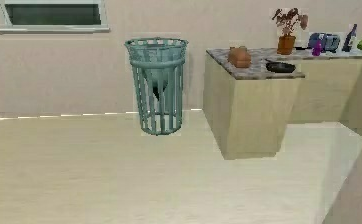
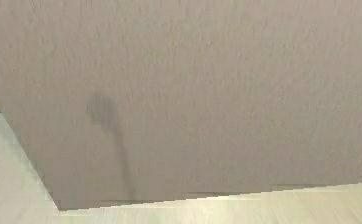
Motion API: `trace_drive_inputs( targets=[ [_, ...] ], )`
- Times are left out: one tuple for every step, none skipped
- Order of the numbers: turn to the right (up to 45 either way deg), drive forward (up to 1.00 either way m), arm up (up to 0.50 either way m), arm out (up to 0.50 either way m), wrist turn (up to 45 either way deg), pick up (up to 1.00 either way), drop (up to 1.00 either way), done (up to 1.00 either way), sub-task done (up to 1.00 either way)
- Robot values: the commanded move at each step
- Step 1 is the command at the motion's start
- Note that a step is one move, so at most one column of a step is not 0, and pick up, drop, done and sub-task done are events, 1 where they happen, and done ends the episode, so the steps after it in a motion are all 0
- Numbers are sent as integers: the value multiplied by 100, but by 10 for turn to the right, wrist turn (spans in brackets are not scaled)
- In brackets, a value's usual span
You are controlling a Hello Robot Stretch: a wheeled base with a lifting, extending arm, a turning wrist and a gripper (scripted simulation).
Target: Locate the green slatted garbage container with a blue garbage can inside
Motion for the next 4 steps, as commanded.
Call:
trace_drive_inputs(
  targets=[
    [0,100,0,0,0,0,0,0,0],
    [-30,0,0,0,0,0,0,0,0],
    [0,30,0,0,0,0,0,0,0],
    [0,0,0,0,0,0,0,100,0]
  ],
)
